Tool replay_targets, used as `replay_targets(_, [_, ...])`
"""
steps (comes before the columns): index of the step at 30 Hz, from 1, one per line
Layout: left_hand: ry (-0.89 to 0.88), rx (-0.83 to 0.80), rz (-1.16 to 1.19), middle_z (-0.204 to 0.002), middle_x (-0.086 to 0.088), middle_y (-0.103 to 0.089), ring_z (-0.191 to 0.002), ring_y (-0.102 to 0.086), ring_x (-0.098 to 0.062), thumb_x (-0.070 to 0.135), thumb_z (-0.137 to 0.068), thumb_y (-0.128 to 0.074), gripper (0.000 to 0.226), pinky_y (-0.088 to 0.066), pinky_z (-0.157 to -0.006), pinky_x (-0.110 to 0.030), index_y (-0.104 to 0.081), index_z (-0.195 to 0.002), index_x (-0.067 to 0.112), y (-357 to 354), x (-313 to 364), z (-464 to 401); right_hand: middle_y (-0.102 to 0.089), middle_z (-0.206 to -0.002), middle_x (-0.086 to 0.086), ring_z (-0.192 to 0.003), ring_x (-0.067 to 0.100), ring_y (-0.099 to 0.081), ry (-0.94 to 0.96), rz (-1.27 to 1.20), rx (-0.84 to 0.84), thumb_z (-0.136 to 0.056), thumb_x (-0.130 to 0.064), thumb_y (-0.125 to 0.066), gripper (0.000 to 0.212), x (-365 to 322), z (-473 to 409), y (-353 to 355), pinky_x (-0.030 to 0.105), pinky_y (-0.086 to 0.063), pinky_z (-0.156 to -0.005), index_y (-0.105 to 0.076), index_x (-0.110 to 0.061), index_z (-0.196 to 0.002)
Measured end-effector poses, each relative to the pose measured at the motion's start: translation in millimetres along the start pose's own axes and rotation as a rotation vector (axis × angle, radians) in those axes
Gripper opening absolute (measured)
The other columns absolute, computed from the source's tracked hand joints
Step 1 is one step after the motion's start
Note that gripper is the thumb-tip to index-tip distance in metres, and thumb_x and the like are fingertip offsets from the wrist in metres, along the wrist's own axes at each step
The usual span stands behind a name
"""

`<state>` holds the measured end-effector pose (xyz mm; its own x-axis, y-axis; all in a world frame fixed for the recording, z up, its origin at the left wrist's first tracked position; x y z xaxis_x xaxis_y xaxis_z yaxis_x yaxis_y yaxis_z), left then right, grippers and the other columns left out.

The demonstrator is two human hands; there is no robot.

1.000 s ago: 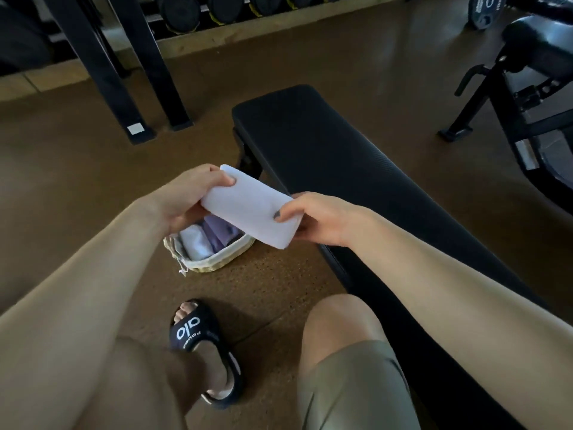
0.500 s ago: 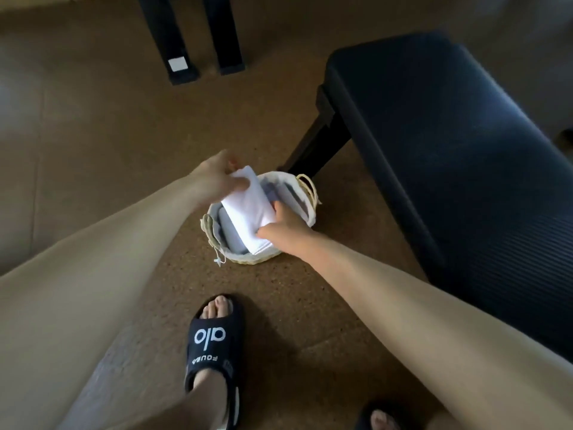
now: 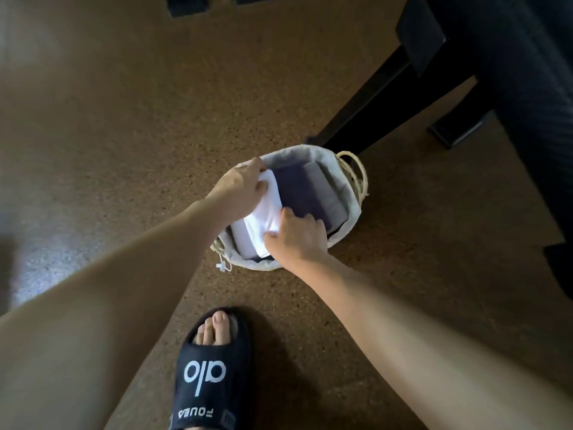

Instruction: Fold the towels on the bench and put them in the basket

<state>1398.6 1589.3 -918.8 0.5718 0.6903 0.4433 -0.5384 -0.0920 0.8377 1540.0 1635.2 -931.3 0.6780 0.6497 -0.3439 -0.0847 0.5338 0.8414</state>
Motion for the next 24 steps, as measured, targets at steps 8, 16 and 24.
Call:
replay_targets(8, [-0.292,0.271,-0.452,-0.112,-0.015,-0.056,-0.098,-0.056,-0.035,0.016,-0.092,-0.060,0.023,-0.047,-0.082,-0.044,-0.057,-0.113,0.008,-7,10,28,-0.062,-0.125,0.013,-0.113,0.034,-0.055,0.050,-0.089,0.076,-0.095,-0.031,-0.060,0.049,2,6,-8,0.045,-0.045,-0.093,-0.041,-0.016,-0.137])
replay_targets(16, [-0.374,0.024,-0.462,-0.136,-0.008,-0.054,-0.123,-0.054,-0.031,0.042,-0.083,-0.072,0.057,-0.055,-0.091,-0.047,-0.058,-0.131,0.014,-22,-7,52,-0.057,-0.106,0.004,-0.094,0.026,-0.058,0.268,0.136,0.348,-0.088,-0.031,-0.078,0.031,7,7,-11,0.039,-0.050,-0.080,-0.064,-0.018,-0.112])
replay_targets(24, [-0.277,-0.130,-0.577,-0.149,-0.005,-0.038,-0.133,-0.046,-0.026,0.050,-0.093,-0.061,0.067,-0.046,-0.104,-0.042,-0.040,-0.148,0.018,-18,9,41,-0.054,-0.129,0.003,-0.120,0.026,-0.049,0.269,0.226,0.179,-0.103,-0.033,-0.054,0.036,-1,10,-1,0.039,-0.041,-0.099,-0.056,-0.020,-0.136])
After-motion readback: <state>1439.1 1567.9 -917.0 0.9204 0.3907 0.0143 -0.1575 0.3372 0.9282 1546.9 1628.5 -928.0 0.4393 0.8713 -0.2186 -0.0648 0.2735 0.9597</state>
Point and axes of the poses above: each hand's wrist, its own z-axis away from the middle knuckle, its own y-axis out of the back of the hand, x = y × z, the point moved 3 cm from there along -z, towards the middle knuckle
